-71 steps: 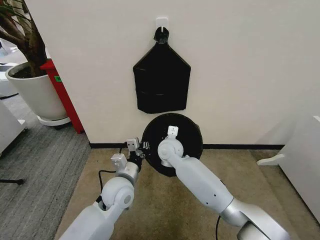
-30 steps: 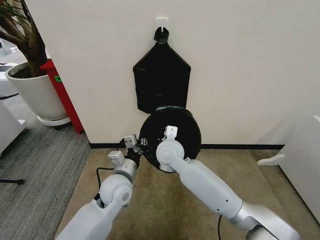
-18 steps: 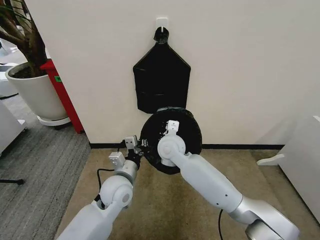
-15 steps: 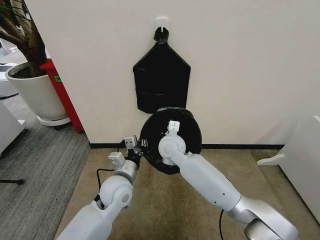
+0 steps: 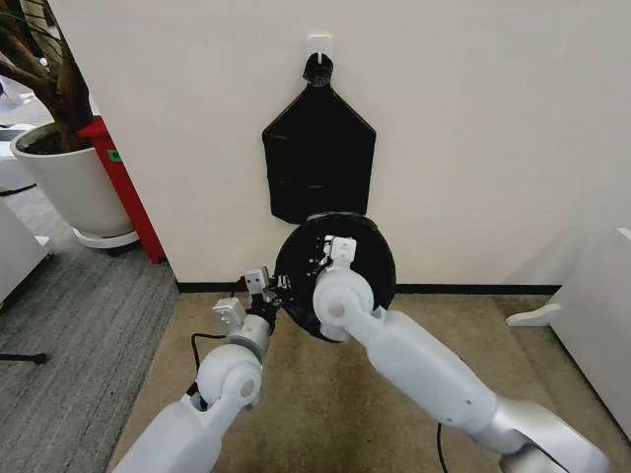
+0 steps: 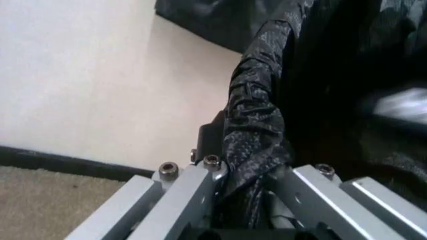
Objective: Place the garbage bag over the trash bin.
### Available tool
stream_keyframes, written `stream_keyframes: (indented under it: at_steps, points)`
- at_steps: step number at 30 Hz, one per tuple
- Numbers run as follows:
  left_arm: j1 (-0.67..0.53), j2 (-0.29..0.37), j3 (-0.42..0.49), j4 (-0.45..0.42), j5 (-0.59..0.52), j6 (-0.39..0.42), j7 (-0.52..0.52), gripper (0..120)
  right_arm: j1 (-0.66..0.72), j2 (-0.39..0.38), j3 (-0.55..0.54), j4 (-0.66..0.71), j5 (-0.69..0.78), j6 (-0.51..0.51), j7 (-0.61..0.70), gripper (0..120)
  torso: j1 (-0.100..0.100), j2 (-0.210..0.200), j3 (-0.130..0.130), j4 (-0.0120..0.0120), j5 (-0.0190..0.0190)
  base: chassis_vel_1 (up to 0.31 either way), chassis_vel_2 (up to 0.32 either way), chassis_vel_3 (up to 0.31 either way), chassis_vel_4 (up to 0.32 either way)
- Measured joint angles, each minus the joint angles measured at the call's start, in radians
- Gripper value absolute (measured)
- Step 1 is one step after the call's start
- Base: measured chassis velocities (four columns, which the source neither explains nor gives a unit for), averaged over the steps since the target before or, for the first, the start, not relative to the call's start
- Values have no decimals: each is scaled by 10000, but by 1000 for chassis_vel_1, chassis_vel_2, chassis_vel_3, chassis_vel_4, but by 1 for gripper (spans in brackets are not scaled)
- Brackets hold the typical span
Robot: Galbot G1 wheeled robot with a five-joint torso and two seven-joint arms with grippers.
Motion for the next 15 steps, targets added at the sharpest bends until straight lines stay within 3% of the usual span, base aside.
stream_keyframes:
  at_steps: [4, 8, 10, 15]
  points:
    - [-29, 24, -108, 329, -7, -319, 436, 2, -333, -810, 437, 1512, 366, -104, -1212, 11, 0, 0, 0, -3, 0, 0, 0, 0, 0]
    - [-96, 16, -205, 527, -332, -306, 496, 2, -776, -2104, 1946, 3305, 860, -226, -3232, 29, 0, 1, -1, -3, 2, 0, 0, 0, 0]
    - [-97, 21, -225, 527, -455, -260, 465, 2, -873, -2461, 2259, 3527, 784, -203, -3726, 30, 0, 2, 0, -2, 3, 0, 0, 0, 0]
    - [-38, 209, -308, 578, -793, -359, 974, 2, -1456, -4439, 4246, 3646, 634, 6, -5667, 52, -1, 2, -2, -5, 3, 0, 0, 0, 0]
